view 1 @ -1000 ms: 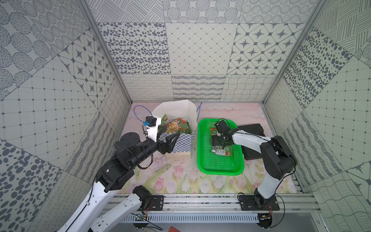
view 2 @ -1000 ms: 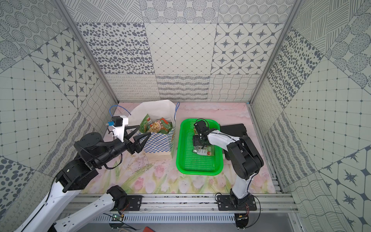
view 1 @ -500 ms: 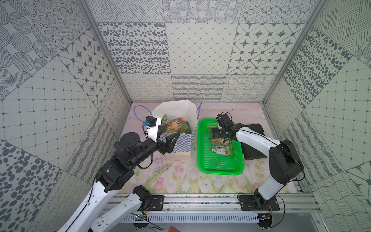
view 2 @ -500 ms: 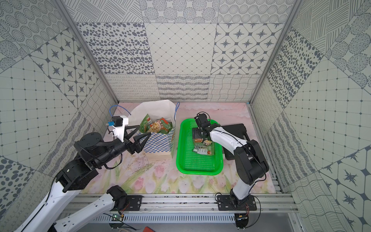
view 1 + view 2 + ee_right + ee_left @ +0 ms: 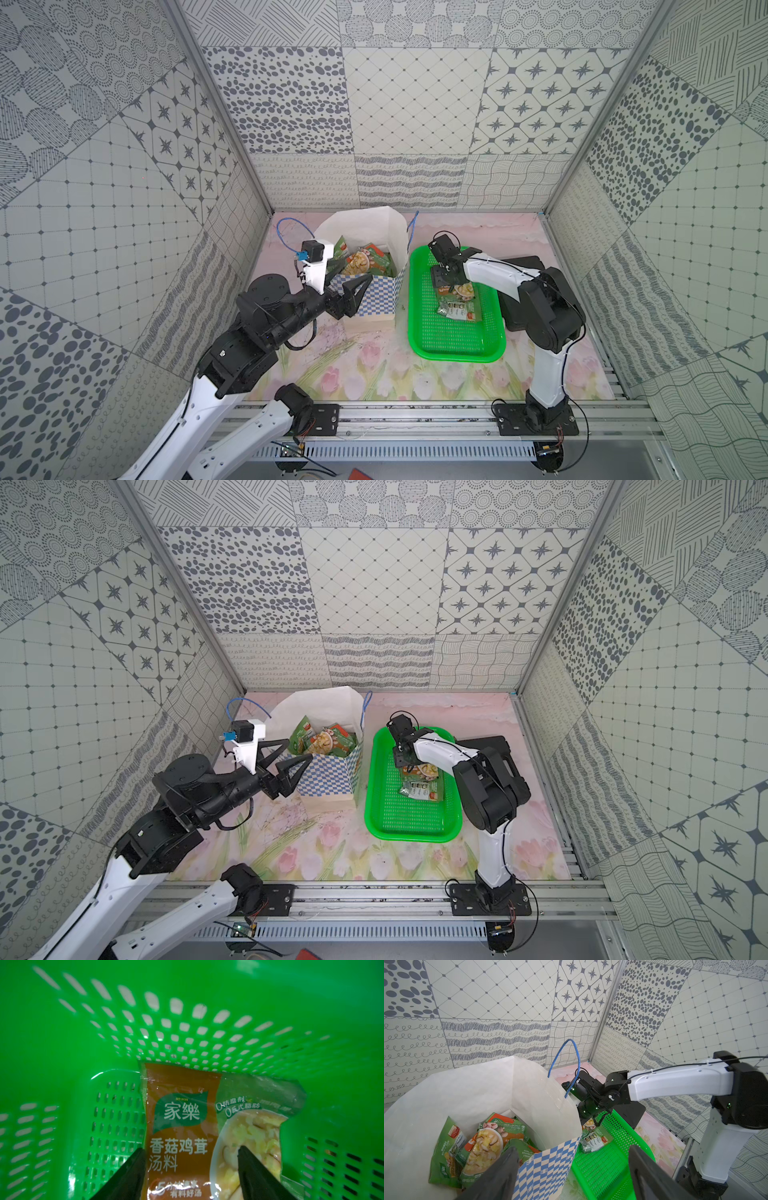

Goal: Place the condiment packets inside the bag
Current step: Pick up the condiment packet from the storage box.

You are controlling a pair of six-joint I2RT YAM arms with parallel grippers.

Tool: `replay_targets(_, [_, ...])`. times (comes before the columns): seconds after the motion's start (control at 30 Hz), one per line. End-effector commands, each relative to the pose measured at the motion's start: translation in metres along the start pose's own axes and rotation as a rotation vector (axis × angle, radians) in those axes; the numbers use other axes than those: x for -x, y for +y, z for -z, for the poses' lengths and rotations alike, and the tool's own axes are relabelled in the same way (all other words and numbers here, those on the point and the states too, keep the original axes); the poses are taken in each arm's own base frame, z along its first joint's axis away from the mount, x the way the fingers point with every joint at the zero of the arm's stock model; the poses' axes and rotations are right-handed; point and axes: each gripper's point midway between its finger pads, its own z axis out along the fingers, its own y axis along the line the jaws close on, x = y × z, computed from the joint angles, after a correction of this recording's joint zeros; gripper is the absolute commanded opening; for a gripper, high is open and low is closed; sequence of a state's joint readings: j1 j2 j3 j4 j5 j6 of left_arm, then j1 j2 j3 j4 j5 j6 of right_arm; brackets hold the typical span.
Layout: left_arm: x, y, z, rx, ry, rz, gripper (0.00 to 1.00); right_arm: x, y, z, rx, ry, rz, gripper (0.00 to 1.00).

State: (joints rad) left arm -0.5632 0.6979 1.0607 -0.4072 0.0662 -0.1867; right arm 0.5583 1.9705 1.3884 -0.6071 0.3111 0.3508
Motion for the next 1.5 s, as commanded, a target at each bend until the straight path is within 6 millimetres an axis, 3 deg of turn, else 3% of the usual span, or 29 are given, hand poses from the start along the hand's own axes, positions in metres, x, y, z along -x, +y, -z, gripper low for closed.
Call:
replay_targets(0.0, [0.020,-0.004,0.003,-0.011,-0.079,-0.025,0.86,0.010,0.007,-0.003,-0.013,-0.016,0.009,0.72])
replay_targets(0.17, [0.020,-0.004,0.003,-0.013,-0.078,-0.025,0.86,0.008,0.011,-0.016,-0.025,0.013,0.020,0.75])
replay_targets(0.37, [0.020,-0.005,0.003,-0.015,-0.080,-0.026,0.86,-0.001,0.002,-0.024,-0.084,0.044,0.024,0.72])
replay_targets(0.57, [0.020,-0.006,0.003,-0.019,-0.080,-0.025,0.86,-0.008,-0.015,-0.013,-0.162,0.027,0.026,0.46])
replay_targets(0.67, [0.021,-0.006,0.004,-0.020,-0.083,-0.026,0.86,-0.005,-0.025,-0.003,-0.198,0.004,0.026,0.28])
replay_targets(0.83, [0.021,-0.006,0.005,-0.018,-0.085,-0.026,0.86,0.005,-0.036,0.018,-0.232,-0.047,0.021,0.01])
replay_targets(1.17, [0.021,-0.005,0.004,-0.016,-0.085,-0.026,0.86,0.019,-0.043,0.074,-0.148,-0.171,-0.021,0.00])
replay_targets(1.47, [0.021,-0.006,0.005,-0.018,-0.087,-0.025,0.86,0.038,-0.042,0.162,-0.011,-0.413,-0.078,0.00])
